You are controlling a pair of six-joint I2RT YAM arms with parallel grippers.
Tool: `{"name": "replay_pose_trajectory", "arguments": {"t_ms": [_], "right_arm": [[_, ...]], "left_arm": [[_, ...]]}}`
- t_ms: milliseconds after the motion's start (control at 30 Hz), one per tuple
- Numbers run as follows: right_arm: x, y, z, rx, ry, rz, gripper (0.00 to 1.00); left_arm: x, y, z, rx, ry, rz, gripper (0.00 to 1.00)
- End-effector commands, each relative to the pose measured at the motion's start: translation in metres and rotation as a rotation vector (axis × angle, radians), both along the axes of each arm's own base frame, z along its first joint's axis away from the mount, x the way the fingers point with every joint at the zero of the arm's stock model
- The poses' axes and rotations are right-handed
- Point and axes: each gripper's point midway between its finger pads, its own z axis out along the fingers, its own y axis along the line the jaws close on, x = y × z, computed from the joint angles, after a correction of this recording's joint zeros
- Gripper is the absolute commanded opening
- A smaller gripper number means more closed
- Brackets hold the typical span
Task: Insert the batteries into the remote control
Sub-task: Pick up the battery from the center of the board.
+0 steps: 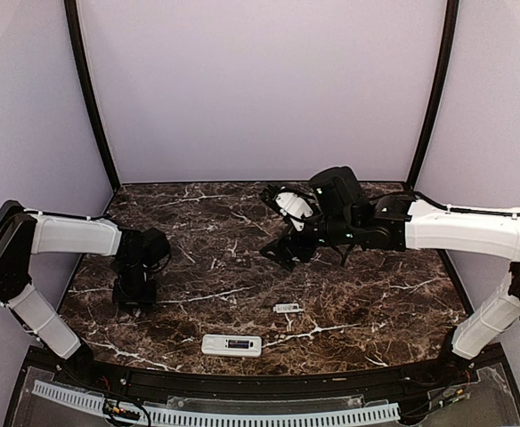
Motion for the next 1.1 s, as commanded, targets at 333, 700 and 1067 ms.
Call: {"name": "replay_pose_trajectory", "arguments": {"t_ms": [333, 700, 1067], "right_arm": [[0.004, -0.004, 0.028, 0.035, -0.049, -0.013, 0.99], [0.007, -0.006, 0.031, 0.025, -0.044, -0.034, 0.99], [0.022, -0.032, 0.058, 0.260, 0.095, -0.094, 0.99]], "left_arm": [[-0.017, 0.004, -0.011, 0.058, 0.143, -0.071, 0.14], [-0.007, -0.003, -0.004, 0.029, 0.079, -0.117, 0.00], [0.049, -0.065, 0.100, -0.093, -0.378, -0.376, 0.00]]}}
